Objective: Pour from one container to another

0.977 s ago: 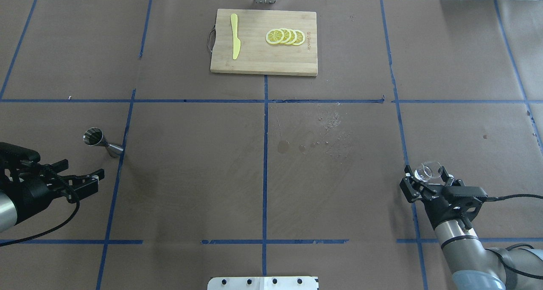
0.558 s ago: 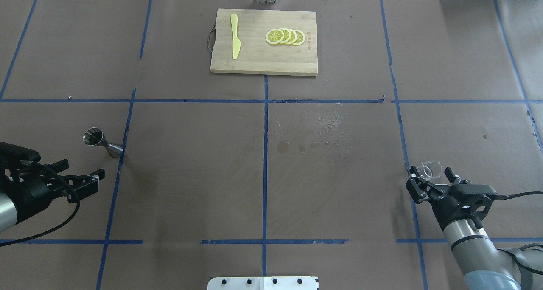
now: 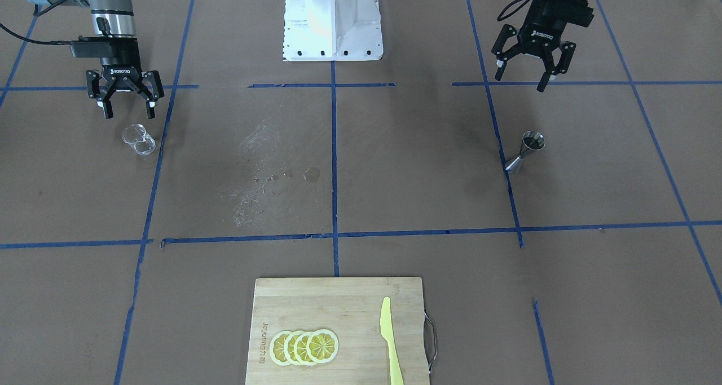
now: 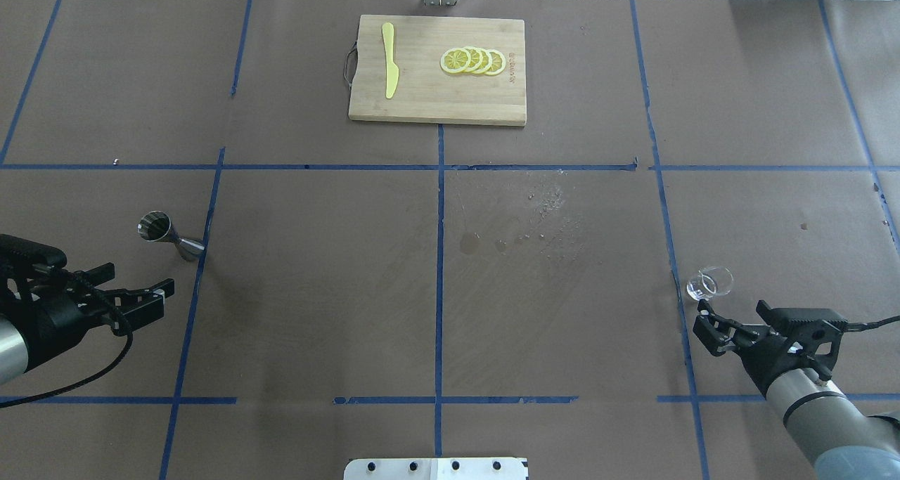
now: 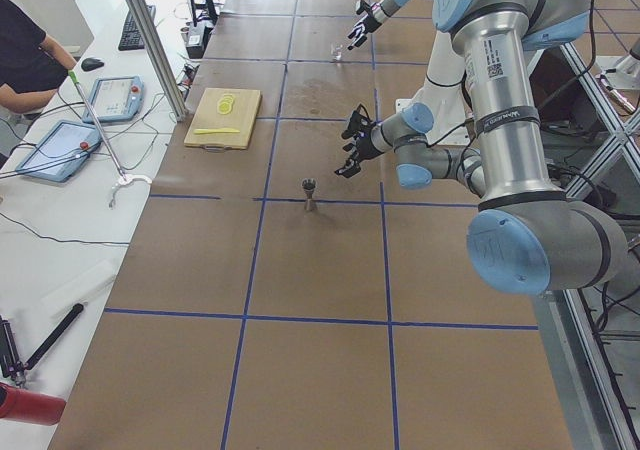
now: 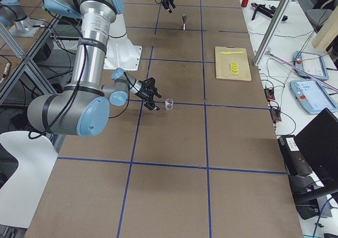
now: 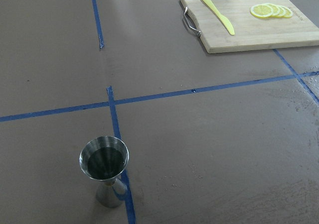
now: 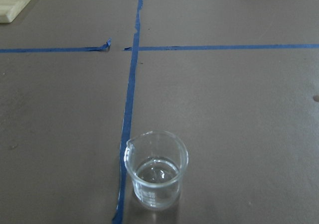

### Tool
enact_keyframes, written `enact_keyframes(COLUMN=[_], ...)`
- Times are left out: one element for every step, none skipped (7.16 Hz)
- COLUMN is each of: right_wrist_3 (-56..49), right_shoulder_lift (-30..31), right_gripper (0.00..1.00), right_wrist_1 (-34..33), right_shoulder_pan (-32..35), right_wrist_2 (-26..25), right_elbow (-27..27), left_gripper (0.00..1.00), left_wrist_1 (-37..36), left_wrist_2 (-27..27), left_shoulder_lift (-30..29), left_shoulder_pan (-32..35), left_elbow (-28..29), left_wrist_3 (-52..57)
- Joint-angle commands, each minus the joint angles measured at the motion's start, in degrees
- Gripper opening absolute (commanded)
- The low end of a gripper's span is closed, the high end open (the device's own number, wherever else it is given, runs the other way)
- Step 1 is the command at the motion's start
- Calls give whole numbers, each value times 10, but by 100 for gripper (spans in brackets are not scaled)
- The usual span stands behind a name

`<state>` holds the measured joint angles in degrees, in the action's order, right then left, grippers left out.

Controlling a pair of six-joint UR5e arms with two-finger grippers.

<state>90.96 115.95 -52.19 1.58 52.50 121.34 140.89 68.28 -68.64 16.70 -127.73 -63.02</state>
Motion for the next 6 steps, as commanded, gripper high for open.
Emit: enact_keyframes(right_wrist_3=[-3,-3,-16,-71,-131,-163], right_shoulder_lift=[9,3,-13,-36,-39,-38], right_gripper=[100,100,100,100,100,100], right_wrist_1=[-80,-139,-203,-249,-270,-271], right_shoulder_pan=[6,34,86,141,207,259], right_wrist_2=[107,176,266,325,400,467], right_elbow=[80,125,167,187,205,210], left_gripper=[100,100,100,100,100,100], left_wrist_1=[0,0,-3,-27,-37,-45], left_wrist_2=[-1,3,44,102,140,180], left_shoulder_lift=[0,-1,-2,-5,-6,-4], left_shoulder_pan=[0,0,8,51,95,118], left_elbow=[1,-1,-2,-4,-4,-5], left_wrist_3=[0,0,1,19,60,82])
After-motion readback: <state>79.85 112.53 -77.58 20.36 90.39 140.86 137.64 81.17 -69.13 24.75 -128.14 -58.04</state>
